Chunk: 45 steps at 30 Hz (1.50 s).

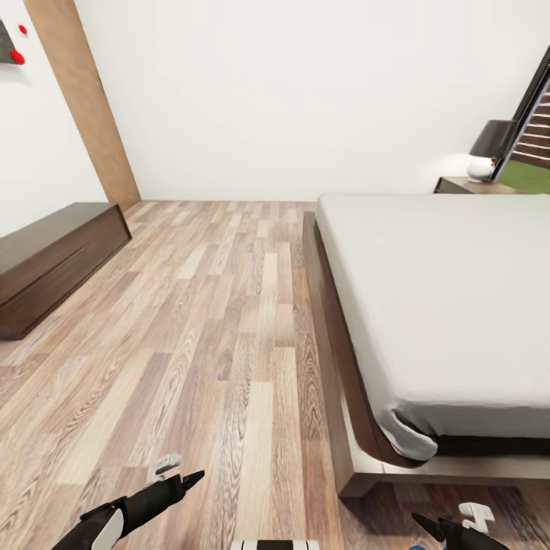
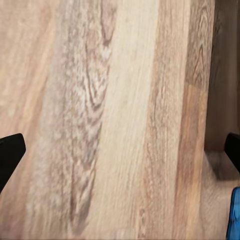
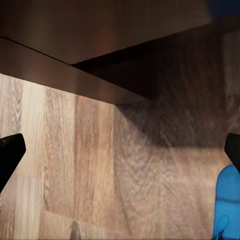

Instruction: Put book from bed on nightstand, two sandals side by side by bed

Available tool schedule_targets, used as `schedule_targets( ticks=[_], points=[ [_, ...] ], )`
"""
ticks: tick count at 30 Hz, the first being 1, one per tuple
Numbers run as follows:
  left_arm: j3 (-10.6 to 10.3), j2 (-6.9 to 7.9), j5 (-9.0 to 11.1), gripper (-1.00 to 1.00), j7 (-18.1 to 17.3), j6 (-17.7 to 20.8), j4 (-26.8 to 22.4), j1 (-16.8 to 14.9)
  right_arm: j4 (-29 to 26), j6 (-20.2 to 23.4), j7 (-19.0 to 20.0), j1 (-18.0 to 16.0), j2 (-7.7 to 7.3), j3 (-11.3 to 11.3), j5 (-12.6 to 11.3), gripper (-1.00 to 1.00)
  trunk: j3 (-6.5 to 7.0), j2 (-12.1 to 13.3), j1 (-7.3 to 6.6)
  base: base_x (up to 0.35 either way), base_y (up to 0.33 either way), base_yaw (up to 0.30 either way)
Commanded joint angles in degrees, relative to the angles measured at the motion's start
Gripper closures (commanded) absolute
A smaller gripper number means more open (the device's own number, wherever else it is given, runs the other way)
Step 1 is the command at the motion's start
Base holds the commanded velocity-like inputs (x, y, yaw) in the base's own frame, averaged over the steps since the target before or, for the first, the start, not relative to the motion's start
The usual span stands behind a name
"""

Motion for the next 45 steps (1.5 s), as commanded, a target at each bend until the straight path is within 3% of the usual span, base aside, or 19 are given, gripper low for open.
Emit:
schedule_targets(
  ticks=[1, 45],
  points=[
    [0.20, -0.02, 0.42, -1.00, -0.22, 0.59, 0.00, -0.02, 0.04, 0.34, 0.25, -0.03, 0.01, -0.11, -0.30, -1.00, 0.18, 0.00, -0.03, 0.000, 0.000, 0.000],
    [0.20, -0.03, 0.42, -1.00, -0.22, 0.54, 0.00, -0.01, 0.04, 0.34, 0.25, -0.02, 0.00, -0.11, -0.29, -1.00, 9.89, 0.98, -1.36, 0.000, 0.000, 0.000]
  ],
)
